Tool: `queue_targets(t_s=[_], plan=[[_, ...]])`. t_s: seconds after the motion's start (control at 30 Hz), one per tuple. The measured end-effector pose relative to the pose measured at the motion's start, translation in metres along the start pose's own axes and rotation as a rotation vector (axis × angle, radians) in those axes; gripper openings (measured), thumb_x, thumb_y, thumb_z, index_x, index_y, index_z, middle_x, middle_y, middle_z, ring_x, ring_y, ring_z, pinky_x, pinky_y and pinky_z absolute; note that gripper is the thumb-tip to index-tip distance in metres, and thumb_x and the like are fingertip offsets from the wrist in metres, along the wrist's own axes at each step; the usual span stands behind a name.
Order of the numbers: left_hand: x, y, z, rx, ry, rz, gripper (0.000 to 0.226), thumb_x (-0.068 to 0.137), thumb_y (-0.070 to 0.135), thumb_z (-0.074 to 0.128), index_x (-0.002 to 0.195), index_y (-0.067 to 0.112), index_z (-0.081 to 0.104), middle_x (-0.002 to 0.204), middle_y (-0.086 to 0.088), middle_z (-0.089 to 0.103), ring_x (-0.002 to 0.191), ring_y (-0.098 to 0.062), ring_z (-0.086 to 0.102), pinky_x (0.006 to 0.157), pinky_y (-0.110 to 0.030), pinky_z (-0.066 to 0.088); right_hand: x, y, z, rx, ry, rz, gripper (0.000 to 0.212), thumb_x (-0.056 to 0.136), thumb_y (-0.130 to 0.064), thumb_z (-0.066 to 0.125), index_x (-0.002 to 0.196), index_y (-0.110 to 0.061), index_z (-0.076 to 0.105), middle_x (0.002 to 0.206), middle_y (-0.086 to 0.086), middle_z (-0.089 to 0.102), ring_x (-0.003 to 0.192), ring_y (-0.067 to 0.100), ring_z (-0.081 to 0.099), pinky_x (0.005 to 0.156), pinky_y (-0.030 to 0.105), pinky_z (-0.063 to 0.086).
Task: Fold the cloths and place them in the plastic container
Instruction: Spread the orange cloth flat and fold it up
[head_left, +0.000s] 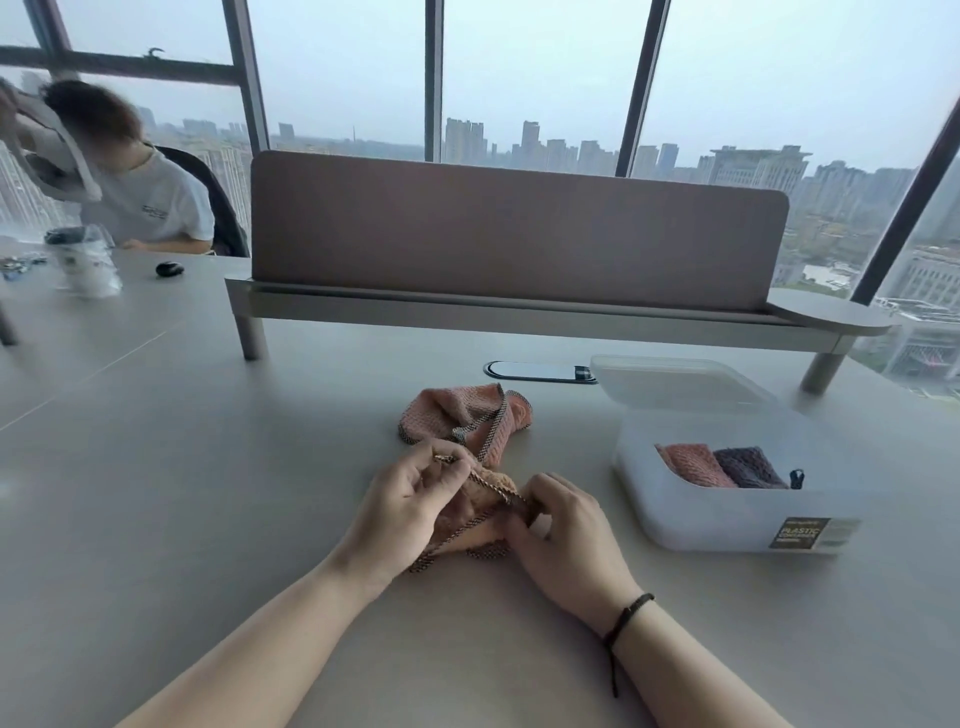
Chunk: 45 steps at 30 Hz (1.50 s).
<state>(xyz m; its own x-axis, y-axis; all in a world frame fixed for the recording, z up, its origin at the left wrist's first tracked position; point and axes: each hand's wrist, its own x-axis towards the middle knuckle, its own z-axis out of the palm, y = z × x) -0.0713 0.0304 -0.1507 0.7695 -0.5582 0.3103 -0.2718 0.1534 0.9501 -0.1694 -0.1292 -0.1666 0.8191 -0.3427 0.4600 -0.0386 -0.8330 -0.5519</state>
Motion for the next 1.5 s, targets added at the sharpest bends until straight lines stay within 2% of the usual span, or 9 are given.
queue_targets(t_s=[0.13, 0.23, 0.33, 0.53, 0.8, 0.97, 1.23, 1.4, 1.5], plan=[[-0.002, 0.001, 0.006, -0.178, -0.094, -0.016, 0.013, 0.080, 0.025, 0.076, 0.082, 0.012, 0.073, 0.081, -0.011, 0.068, 0.076, -0.023, 0.069, 0.079, -0.037, 0.057, 0.002, 0.005, -0.006, 0.187, 0.078, 0.060, 0.011, 0.083, -0.017, 0.067, 0.078, -0.024, 0.059, 0.076, -0.010, 0.067, 0.077, 0.005, 0.066, 0.067, 0.025, 0.052], [-0.005, -0.002, 0.016, 0.009, -0.084, 0.086, 0.009, 0.074, 0.015, 0.079, 0.073, 0.009, 0.072, 0.089, 0.000, 0.073, 0.084, -0.008, 0.069, 0.079, -0.016, 0.051, 0.003, 0.004, -0.013, 0.296, 0.071, 0.045, 0.017, 0.087, -0.005, 0.064, 0.081, -0.021, 0.066, 0.080, -0.008, 0.070, 0.076, 0.005, 0.069, 0.066, 0.016, 0.051], [-0.003, -0.009, 0.018, 0.125, 0.021, 0.116, 0.023, 0.071, 0.025, 0.089, 0.071, 0.013, 0.069, 0.087, 0.003, 0.074, 0.082, -0.007, 0.068, 0.078, -0.017, 0.051, 0.001, -0.002, -0.015, 0.346, 0.095, -0.001, 0.019, 0.088, 0.000, 0.063, 0.082, -0.018, 0.068, 0.078, -0.008, 0.069, 0.074, 0.003, 0.067, 0.064, 0.011, 0.047], [0.003, -0.008, 0.011, 0.131, 0.236, 0.105, 0.022, 0.077, -0.004, 0.080, 0.081, 0.016, 0.072, 0.078, 0.006, 0.075, 0.068, -0.004, 0.066, 0.067, -0.020, 0.052, 0.003, -0.002, -0.016, 0.289, 0.241, -0.023, 0.017, 0.086, -0.008, 0.059, 0.090, -0.024, 0.066, 0.082, -0.013, 0.069, 0.077, 0.006, 0.067, 0.069, 0.031, 0.056], [-0.006, 0.000, 0.011, 0.047, 0.032, -0.010, 0.031, 0.082, 0.040, 0.080, 0.107, 0.023, 0.075, 0.085, -0.010, 0.075, 0.075, -0.019, 0.064, 0.070, -0.031, 0.049, 0.002, -0.004, -0.020, 0.311, 0.278, -0.034, 0.008, 0.086, -0.020, 0.060, 0.087, -0.025, 0.067, 0.075, -0.011, 0.069, 0.071, 0.009, 0.065, 0.066, 0.036, 0.054], [-0.006, 0.001, 0.017, 0.212, 0.062, 0.068, 0.013, 0.081, 0.018, 0.076, 0.091, 0.024, 0.079, 0.097, 0.010, 0.078, 0.096, -0.004, 0.072, 0.086, -0.020, 0.054, -0.002, -0.014, -0.020, 0.283, 0.248, -0.132, 0.015, 0.082, -0.014, 0.070, 0.084, -0.028, 0.066, 0.071, -0.019, 0.062, 0.067, -0.001, 0.057, 0.062, 0.017, 0.046], [0.008, 0.038, -0.026, 0.122, 0.132, 0.132, 0.020, 0.082, 0.036, 0.075, 0.098, 0.026, 0.080, 0.099, -0.001, 0.079, 0.096, -0.020, 0.073, 0.090, -0.037, 0.056, 0.004, 0.003, -0.036, 0.064, 0.115, 0.112, 0.018, 0.075, -0.013, 0.068, 0.090, -0.023, 0.072, 0.082, -0.006, 0.071, 0.076, 0.017, 0.064, 0.067, 0.034, 0.053], [-0.002, 0.082, -0.049, 0.354, 0.062, 0.323, 0.013, 0.084, 0.022, 0.070, 0.093, 0.027, 0.078, 0.094, 0.017, 0.077, 0.091, 0.000, 0.072, 0.085, -0.016, 0.054, -0.004, -0.021, -0.084, 0.303, 0.122, 0.141, 0.022, 0.078, 0.002, 0.071, 0.080, -0.019, 0.075, 0.067, -0.005, 0.073, 0.060, -0.002, 0.066, 0.056, 0.014, 0.047], [-0.010, 0.113, -0.065, 0.296, 0.091, 0.336, 0.013, 0.075, 0.022, 0.075, 0.085, 0.028, 0.082, 0.087, 0.007, 0.079, 0.082, -0.008, 0.073, 0.079, -0.021, 0.058, -0.011, -0.047, -0.123, 0.450, 0.160, 0.036, 0.024, 0.082, 0.001, 0.073, 0.077, -0.023, 0.075, 0.069, -0.011, 0.074, 0.061, -0.002, 0.066, 0.058, 0.012, 0.048]])
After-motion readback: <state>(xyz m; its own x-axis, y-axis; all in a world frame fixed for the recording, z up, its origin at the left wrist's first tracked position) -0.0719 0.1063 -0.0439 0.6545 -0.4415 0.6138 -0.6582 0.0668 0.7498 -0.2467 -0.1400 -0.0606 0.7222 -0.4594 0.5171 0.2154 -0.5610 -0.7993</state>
